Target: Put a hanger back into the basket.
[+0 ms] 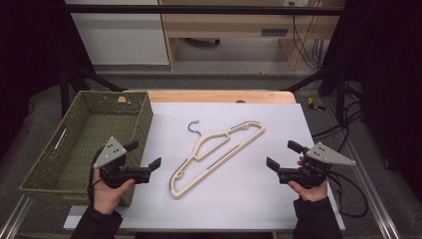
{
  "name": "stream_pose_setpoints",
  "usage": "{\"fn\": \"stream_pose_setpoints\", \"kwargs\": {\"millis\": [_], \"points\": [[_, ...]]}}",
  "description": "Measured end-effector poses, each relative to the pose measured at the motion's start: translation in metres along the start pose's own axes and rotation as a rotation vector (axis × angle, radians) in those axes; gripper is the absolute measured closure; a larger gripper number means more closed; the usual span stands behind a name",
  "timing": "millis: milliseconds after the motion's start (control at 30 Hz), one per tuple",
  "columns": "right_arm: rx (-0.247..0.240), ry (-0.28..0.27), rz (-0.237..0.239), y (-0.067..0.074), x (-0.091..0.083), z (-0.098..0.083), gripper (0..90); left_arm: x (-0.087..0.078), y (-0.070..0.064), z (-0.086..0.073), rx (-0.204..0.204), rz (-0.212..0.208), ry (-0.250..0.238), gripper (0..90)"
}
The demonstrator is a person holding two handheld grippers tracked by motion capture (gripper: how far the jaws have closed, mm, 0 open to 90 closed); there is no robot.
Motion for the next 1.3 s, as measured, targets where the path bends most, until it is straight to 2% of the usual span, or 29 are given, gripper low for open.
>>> {"fn": "stream_pose_setpoints", "kwargs": {"millis": [333,533,733,800,933,1067,1100,1133,1167,1200,1233,1300], "points": [[-0.009,0.017,0.018,0.003,0.003,-0.003,3.9,0.034,-0.019,-0.017,0.03,-0.028,0.1,6.9],[-0.006,0.021,0.014,0.003,0.005,-0.004,4.1,0.059,-0.023,-0.03,0.023,-0.045,0.171,9.8],[-0.01,0.024,0.017,0.003,0.005,-0.005,4.2,0.085,-0.022,-0.048,0.031,-0.028,0.235,13.5],[-0.008,0.026,0.016,0.003,0.005,-0.005,4.3,0.095,-0.02,-0.057,0.022,-0.027,0.258,17.0],[-0.007,0.028,0.018,0.004,0.006,-0.005,4.4,0.103,-0.018,-0.069,0.026,-0.032,0.296,22.7],[-0.011,0.03,0.021,0.004,0.006,-0.006,4.5,0.112,-0.015,-0.084,0.01,-0.046,0.336,29.0],[-0.009,0.033,0.021,0.004,0.007,-0.007,4.5,0.115,-0.013,-0.091,0.015,-0.047,0.369,33.5],[-0.009,0.033,0.021,0.004,0.007,-0.007,4.5,0.115,-0.013,-0.091,0.015,-0.047,0.369,35.5],[-0.007,0.037,0.021,0.005,0.008,-0.007,4.5,0.116,-0.012,-0.095,0.035,-0.046,0.386,35.5],[-0.01,0.039,0.023,0.005,0.008,-0.008,4.6,0.117,-0.012,-0.098,0.044,-0.049,0.401,40.5],[-0.01,0.039,0.023,0.005,0.008,-0.008,4.6,0.118,-0.013,-0.101,0.028,-0.058,0.411,40.5],[-0.015,0.042,0.029,0.005,0.009,-0.009,4.7,0.119,-0.012,-0.105,0.031,-0.061,0.429,45.3]]}}
Point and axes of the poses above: each handheld gripper's, and its own axes: x roughly forward along the jaws, z roughly out of its top, y roughly to its left, the point moved 7 cm from there along x, roughly forward along the jaws, and after that the axes turned 12 degrees about -y, right-handed, at the moved point
